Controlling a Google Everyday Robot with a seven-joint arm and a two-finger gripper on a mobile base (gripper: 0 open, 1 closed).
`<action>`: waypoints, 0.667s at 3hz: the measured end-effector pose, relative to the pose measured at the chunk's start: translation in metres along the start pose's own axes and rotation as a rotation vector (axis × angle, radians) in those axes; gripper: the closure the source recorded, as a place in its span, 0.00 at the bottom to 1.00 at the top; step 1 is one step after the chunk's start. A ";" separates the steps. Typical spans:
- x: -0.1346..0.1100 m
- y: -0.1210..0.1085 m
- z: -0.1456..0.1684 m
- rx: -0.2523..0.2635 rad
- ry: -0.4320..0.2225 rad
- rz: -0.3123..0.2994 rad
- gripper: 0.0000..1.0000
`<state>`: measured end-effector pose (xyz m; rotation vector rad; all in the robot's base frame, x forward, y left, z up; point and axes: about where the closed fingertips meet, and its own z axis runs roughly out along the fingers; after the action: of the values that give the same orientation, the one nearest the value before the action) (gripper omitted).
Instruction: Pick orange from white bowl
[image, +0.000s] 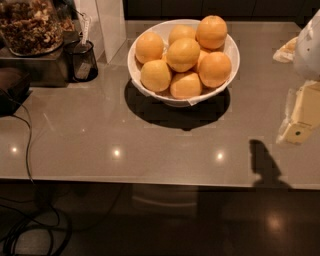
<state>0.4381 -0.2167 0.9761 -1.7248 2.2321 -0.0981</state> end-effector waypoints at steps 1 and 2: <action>0.000 0.000 0.000 0.000 0.000 0.000 0.00; -0.010 -0.010 0.007 -0.013 -0.035 -0.005 0.00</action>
Offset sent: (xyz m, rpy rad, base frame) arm 0.0345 0.0175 -0.0095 0.0895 0.0283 0.0415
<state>0.4517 -0.2093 0.9741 -1.7251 2.2086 -0.0545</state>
